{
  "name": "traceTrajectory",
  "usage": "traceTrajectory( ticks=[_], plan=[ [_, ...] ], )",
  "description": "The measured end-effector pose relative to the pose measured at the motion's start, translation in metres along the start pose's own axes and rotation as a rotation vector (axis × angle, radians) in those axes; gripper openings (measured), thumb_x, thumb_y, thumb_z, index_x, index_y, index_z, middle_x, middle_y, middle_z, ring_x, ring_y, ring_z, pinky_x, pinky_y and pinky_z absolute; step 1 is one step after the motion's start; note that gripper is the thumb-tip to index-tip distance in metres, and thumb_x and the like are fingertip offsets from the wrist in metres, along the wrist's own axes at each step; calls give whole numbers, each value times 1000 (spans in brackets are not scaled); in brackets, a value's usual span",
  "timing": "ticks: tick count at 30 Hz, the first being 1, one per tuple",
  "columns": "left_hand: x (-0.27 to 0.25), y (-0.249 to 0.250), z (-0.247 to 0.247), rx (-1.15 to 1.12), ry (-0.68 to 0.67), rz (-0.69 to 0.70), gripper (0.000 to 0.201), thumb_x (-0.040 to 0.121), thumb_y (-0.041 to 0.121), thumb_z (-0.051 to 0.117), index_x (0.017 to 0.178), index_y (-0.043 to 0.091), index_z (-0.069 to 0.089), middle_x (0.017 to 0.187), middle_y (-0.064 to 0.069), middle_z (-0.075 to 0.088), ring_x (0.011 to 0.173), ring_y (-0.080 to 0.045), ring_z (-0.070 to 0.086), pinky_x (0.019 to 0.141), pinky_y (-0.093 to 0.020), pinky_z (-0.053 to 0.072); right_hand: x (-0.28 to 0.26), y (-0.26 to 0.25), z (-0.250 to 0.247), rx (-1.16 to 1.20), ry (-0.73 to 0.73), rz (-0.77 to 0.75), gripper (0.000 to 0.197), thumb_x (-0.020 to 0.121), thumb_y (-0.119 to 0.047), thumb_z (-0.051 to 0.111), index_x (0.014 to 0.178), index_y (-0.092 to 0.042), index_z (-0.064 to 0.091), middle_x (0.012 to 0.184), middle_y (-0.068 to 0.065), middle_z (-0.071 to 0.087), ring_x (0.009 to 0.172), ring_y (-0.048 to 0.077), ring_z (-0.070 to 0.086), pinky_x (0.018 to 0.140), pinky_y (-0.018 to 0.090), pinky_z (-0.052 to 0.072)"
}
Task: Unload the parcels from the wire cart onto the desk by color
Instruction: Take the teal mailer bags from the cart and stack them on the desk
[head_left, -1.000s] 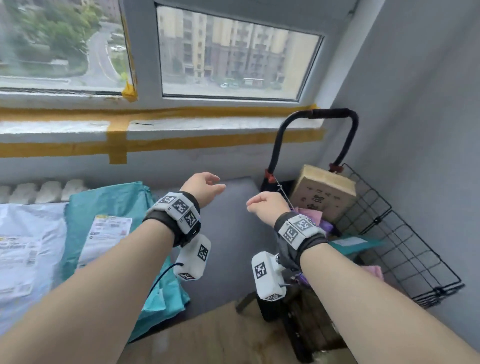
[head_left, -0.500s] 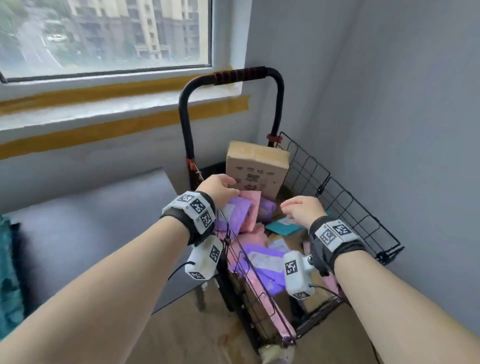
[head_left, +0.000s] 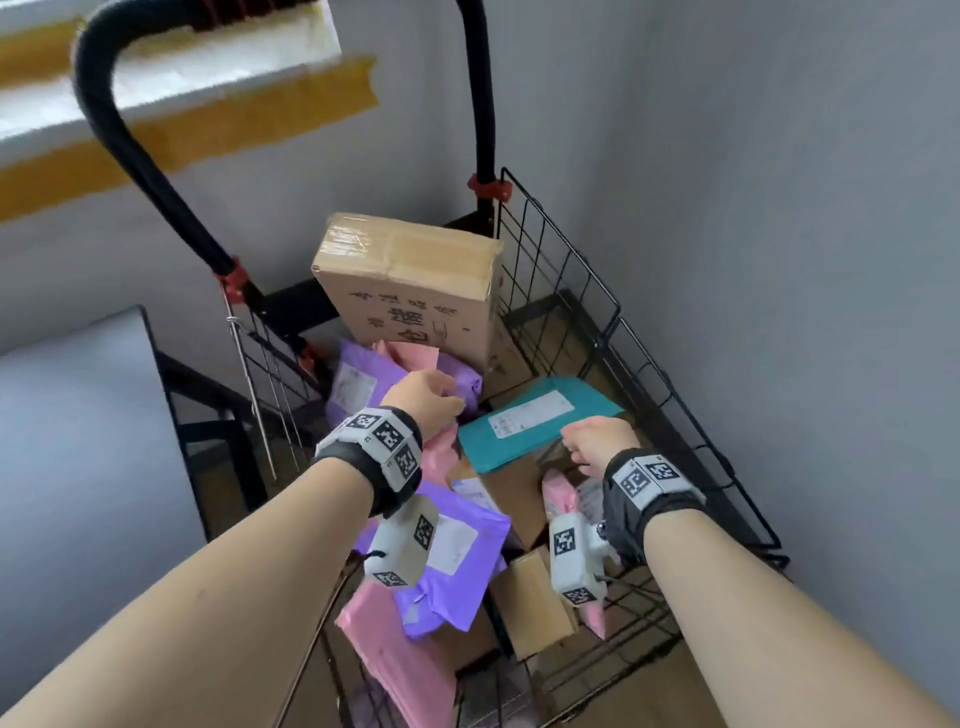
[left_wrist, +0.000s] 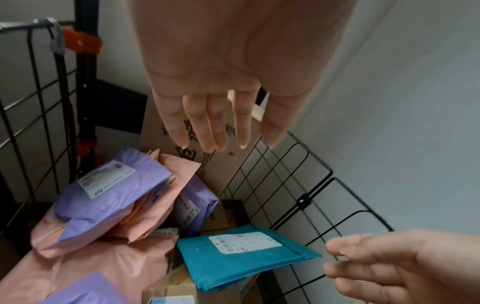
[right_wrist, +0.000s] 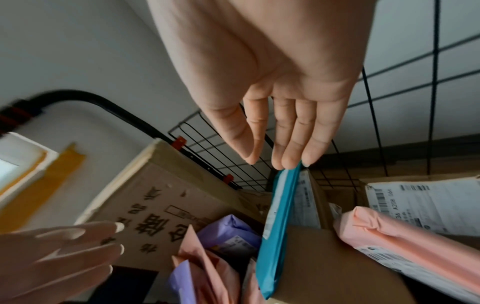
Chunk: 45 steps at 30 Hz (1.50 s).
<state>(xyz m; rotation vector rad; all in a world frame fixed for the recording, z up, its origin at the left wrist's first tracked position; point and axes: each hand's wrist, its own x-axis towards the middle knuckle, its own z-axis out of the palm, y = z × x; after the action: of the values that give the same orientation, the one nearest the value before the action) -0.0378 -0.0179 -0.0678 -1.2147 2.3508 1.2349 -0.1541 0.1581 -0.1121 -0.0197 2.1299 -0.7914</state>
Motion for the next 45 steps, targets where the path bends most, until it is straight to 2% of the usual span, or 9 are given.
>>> traceTrajectory(
  ticks=[7, 12, 14, 16, 21, 26, 30, 37, 45],
  plan=[
    [54, -10, 47, -45, -113, -128, 38, 86, 16, 62, 123, 9, 60, 123, -11, 62, 111, -27, 59, 98, -35, 46, 45, 2, 6, 83, -49, 140, 27, 90, -4, 52, 113, 3, 63, 102, 23, 66, 85, 29, 60, 96, 44, 49],
    [83, -19, 59, -60, -149, -162, 38, 88, 14, 60, 125, 7, 58, 127, -12, 59, 115, -27, 56, 100, -33, 44, 69, -5, 26, 132, -126, 208, 31, 92, -2, 50, 120, -7, 62, 73, 8, 56, 64, 20, 55, 63, 27, 47],
    [91, -25, 62, -50, -162, -178, 38, 88, 13, 59, 126, 7, 58, 129, -11, 58, 117, -26, 55, 100, -30, 43, 72, -7, 37, 138, -166, 217, 33, 91, -6, 53, 123, -9, 60, 96, 17, 64, 80, 27, 63, 80, 37, 53],
    [97, -31, 64, -38, -175, -189, 39, 89, 13, 57, 127, 9, 57, 130, -9, 58, 117, -25, 55, 97, -26, 42, 81, -1, 44, 130, -127, 180, 29, 87, -14, 61, 116, -16, 65, 106, 14, 66, 88, 24, 60, 94, 41, 51],
    [105, -35, 59, -19, -175, -193, 38, 91, 14, 56, 128, 9, 55, 131, -10, 56, 117, -27, 54, 96, -28, 41, 90, -3, 32, -10, 128, 114, 12, 80, -11, 67, 83, -23, 67, 88, -2, 62, 82, 18, 57, 73, 23, 41],
    [109, -19, 45, -94, -93, -157, 34, 89, 13, 56, 122, 11, 59, 125, -9, 60, 109, -29, 58, 92, -32, 47, 83, -18, 20, -93, 45, 75, 14, 82, -6, 55, 79, -18, 60, 88, 3, 58, 91, 25, 54, 83, 31, 46],
    [107, 0, 38, -169, -44, -113, 42, 83, 9, 63, 125, 12, 56, 121, -5, 61, 103, -19, 57, 80, -21, 39, 65, -25, 16, -187, -61, -18, 36, 79, 5, 51, 58, -22, 58, 68, -6, 55, 76, 19, 53, 68, 23, 41],
    [81, 31, 24, -238, 62, -17, 86, 64, -1, 77, 139, 12, 36, 131, -7, 50, 120, -23, 49, 101, -38, 43, 32, -43, 0, -295, -114, -249, 41, 74, 12, 52, 54, -21, 63, 81, -6, 62, 87, 17, 57, 76, 24, 48],
    [24, 49, -13, -113, 63, 159, 77, 66, -6, 74, 135, 16, 47, 131, -2, 53, 110, -8, 48, 87, -14, 34, -14, -53, -20, -396, -60, -393, 38, 80, 4, 52, 54, -20, 65, 108, 4, 67, 101, 21, 59, 72, 24, 50]
  ],
)
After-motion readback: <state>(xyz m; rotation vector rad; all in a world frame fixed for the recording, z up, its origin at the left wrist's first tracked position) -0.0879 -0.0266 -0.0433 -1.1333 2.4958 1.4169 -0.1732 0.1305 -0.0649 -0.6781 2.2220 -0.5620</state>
